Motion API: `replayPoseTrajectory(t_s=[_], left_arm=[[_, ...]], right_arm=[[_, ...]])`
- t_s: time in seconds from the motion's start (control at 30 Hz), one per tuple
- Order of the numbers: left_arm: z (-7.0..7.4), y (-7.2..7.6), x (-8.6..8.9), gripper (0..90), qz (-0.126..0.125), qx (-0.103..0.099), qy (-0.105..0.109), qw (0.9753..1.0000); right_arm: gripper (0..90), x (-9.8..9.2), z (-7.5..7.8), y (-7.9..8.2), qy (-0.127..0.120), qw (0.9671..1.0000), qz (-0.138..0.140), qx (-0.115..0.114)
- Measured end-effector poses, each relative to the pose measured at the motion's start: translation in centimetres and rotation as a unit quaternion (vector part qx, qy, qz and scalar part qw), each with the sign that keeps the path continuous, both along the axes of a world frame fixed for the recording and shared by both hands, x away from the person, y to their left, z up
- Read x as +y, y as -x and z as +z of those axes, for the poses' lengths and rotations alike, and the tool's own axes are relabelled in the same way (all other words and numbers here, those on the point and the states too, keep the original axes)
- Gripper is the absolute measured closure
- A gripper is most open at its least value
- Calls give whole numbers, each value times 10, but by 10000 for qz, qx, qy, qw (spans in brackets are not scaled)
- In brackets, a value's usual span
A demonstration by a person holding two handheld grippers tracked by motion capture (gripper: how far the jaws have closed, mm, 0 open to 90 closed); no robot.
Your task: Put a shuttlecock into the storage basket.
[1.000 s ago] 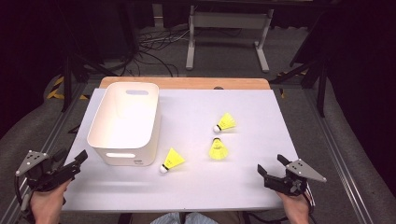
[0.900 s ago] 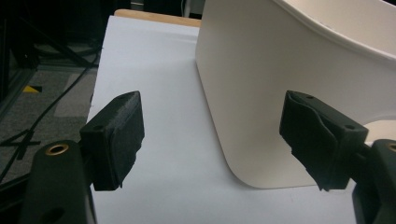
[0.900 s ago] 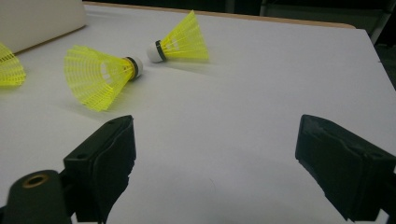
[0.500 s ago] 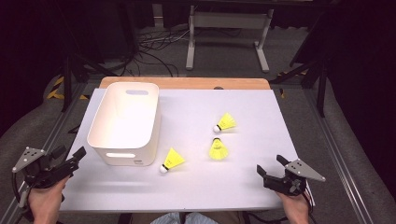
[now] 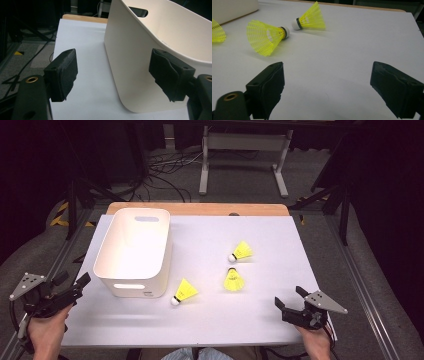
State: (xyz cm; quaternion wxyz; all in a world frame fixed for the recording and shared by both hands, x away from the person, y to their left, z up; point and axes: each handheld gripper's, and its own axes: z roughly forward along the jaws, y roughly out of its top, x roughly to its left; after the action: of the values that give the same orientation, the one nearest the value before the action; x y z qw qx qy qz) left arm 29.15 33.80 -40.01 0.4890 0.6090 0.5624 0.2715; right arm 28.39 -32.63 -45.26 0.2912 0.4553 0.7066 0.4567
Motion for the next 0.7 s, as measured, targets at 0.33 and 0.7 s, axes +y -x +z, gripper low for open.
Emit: replayPoseTrajectory(t_s=[0.33,0.7], left_arm=[[9,-11,-2,229,-10,61,-86,9999],[18,-17,-4,216,20,106,-7,9999]], right_arm=[[127,0,0,0,-9,10000,-4,2],[127,0,0,0,-14,10000,-1,18]])
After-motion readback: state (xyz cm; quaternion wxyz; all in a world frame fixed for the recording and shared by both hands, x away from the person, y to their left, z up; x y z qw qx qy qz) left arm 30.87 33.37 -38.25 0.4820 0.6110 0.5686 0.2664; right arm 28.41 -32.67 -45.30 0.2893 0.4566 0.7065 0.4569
